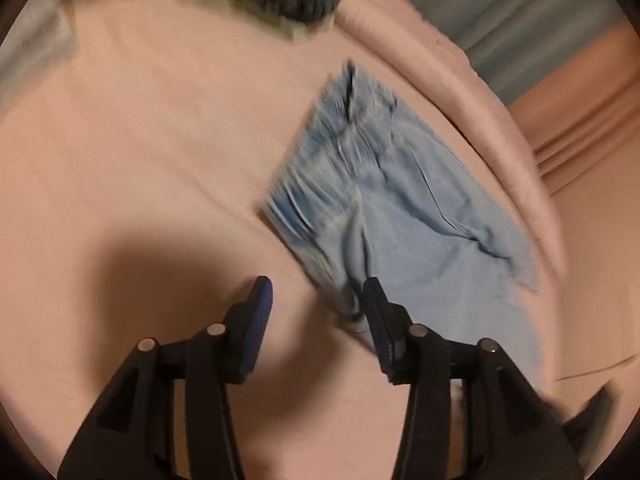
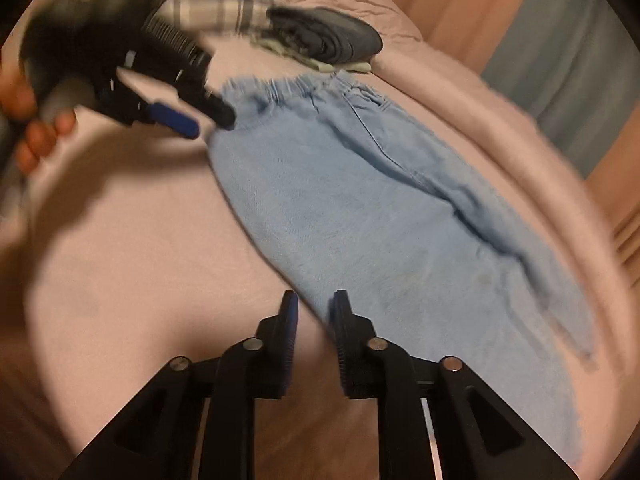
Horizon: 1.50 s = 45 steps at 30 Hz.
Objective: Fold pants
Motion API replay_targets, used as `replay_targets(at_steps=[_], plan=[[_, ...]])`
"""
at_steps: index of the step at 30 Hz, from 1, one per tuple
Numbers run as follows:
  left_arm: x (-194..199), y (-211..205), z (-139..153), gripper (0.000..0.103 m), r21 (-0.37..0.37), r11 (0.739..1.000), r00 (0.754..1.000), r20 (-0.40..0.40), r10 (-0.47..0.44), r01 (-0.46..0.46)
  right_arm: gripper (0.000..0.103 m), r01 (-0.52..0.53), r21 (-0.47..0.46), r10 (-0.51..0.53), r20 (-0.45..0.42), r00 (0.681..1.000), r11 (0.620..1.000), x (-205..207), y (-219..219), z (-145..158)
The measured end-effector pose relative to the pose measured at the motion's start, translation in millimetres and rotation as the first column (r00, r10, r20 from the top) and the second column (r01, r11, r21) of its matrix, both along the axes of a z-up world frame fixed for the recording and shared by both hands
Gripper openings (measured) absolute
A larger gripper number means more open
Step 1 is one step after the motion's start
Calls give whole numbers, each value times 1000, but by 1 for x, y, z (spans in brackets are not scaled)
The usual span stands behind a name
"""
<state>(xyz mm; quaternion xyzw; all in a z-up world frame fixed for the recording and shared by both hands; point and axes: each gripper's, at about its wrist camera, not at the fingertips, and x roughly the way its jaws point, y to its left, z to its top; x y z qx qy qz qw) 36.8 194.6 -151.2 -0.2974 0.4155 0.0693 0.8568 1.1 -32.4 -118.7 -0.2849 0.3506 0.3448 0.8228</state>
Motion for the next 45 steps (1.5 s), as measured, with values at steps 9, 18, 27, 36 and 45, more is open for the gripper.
replay_targets(at_steps=[9, 18, 27, 36, 45], plan=[[74, -46, 16, 52, 150, 957, 959, 100, -265, 248, 29, 385, 33, -384, -49, 922, 922, 90, -79, 8], [102, 0, -33, 4, 81, 977, 980, 4, -198, 197, 31, 505, 4, -498, -170, 851, 863, 56, -139, -15], [84, -21, 34, 102, 316, 906, 933, 129, -336, 282, 57, 412, 110, -377, -246, 893, 904, 101, -130, 22], [197, -17, 32, 101, 342, 841, 891, 21, -453, 419, 57, 224, 154, -203, -140, 969, 962, 232, -51, 38], [284, -16, 21, 98, 381, 706, 791, -136, -597, 598, 58, 157, -16, -157, -166, 974, 988, 340, -23, 20]])
